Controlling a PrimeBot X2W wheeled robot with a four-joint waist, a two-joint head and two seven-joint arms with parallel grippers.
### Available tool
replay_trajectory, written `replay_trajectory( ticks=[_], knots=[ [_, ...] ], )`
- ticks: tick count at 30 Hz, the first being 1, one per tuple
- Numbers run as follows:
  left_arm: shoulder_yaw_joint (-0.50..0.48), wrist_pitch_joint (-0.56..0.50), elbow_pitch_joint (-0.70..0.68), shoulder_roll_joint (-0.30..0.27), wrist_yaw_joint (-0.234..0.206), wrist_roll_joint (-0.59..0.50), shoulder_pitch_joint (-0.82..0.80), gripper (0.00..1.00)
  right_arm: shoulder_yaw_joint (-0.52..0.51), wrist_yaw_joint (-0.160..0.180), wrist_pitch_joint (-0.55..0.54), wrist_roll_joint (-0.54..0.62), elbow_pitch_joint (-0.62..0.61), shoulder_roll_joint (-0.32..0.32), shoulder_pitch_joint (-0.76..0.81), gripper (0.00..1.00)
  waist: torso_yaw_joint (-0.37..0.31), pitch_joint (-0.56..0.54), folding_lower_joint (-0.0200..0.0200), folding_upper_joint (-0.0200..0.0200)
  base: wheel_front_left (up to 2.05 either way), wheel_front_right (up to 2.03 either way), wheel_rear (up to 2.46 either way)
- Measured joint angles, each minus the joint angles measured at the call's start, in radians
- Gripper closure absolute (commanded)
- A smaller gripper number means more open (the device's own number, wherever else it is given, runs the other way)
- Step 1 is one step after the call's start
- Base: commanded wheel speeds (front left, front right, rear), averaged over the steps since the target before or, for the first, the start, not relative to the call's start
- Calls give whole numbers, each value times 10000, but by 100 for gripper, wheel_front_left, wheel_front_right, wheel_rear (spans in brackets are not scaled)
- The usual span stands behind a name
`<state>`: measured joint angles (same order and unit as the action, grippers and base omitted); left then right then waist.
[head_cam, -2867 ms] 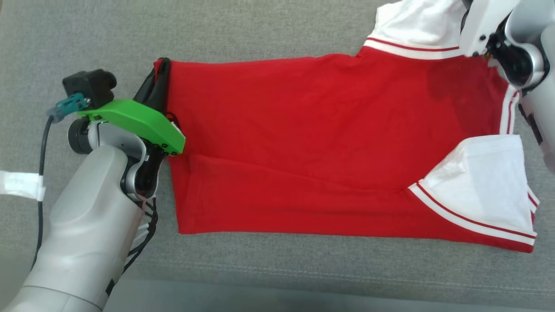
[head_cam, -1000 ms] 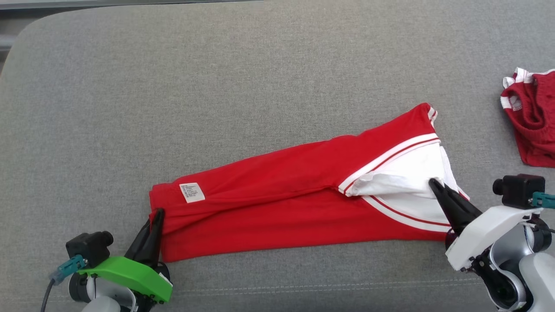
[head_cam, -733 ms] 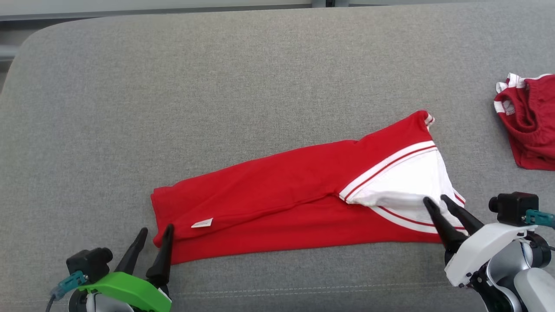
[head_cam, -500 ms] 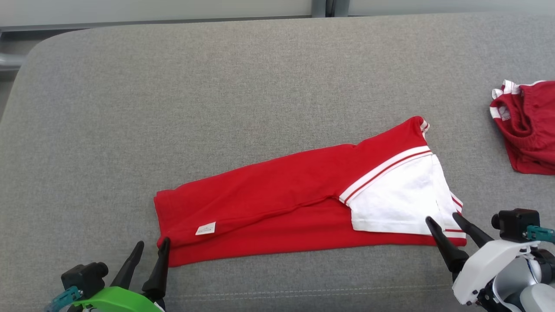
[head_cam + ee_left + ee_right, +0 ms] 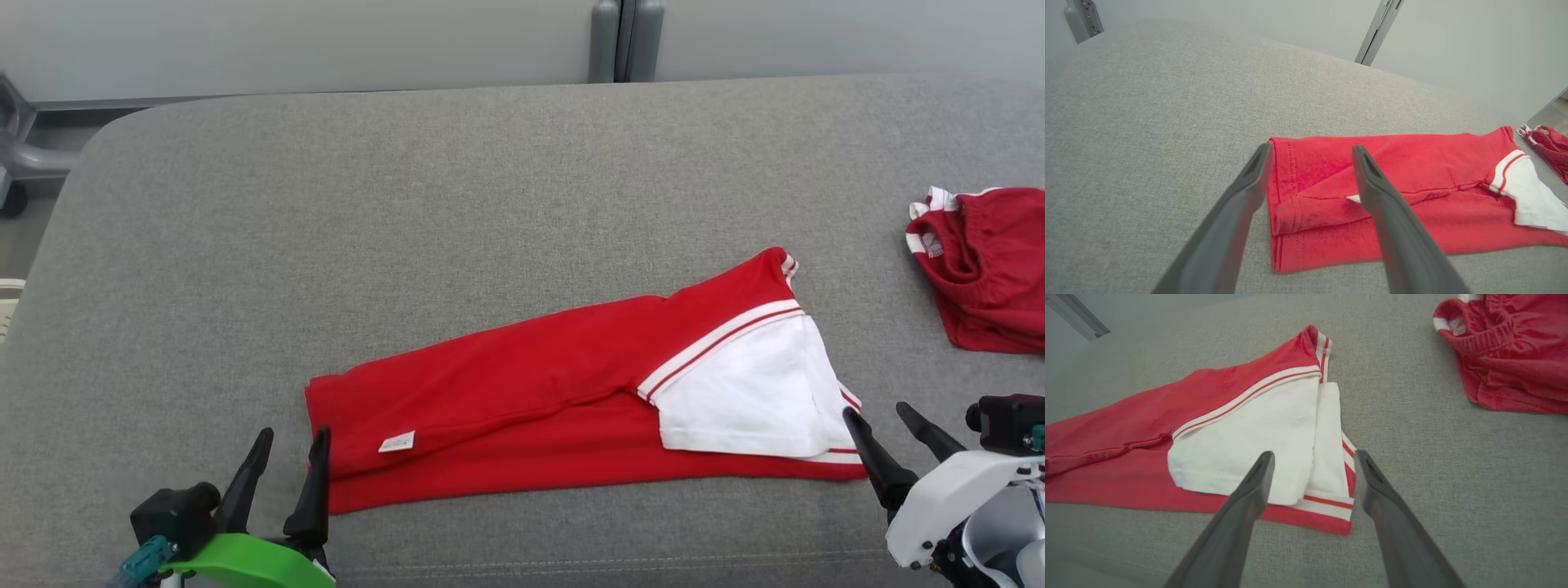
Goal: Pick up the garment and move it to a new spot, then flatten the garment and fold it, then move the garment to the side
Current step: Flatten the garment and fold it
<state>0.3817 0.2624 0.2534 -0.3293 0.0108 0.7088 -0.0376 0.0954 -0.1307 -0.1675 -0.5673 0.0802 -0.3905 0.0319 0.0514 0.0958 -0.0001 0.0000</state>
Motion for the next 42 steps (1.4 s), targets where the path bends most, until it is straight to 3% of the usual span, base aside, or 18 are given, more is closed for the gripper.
replay_trajectory(
  ticks=[7, 14, 29, 42],
  knots=[
    [-21, -161, -711, -25, -631, -282, -166, 0, -430, 0, -477, 451, 151, 194, -652, 0, 182, -264, 0, 0, 0, 0, 0],
    [102, -453, -1404, -92, -1170, -685, -360, 0, -571, 0, -1011, 913, 1290, 359, -1802, 0, 561, -388, 0, 0, 0, 0, 0],
    [370, -775, -1887, -178, -1338, -823, -402, 0, -725, 0, -1425, 846, 4865, 380, -3612, 0, 1661, -90, 0, 0, 0, 0, 0],
    [328, -675, -1929, -171, -1331, -708, -415, 0, -639, 4, -1941, 253, 6374, 533, -4281, 0, 2172, 276, 0, 0, 0, 0, 0]
  ],
)
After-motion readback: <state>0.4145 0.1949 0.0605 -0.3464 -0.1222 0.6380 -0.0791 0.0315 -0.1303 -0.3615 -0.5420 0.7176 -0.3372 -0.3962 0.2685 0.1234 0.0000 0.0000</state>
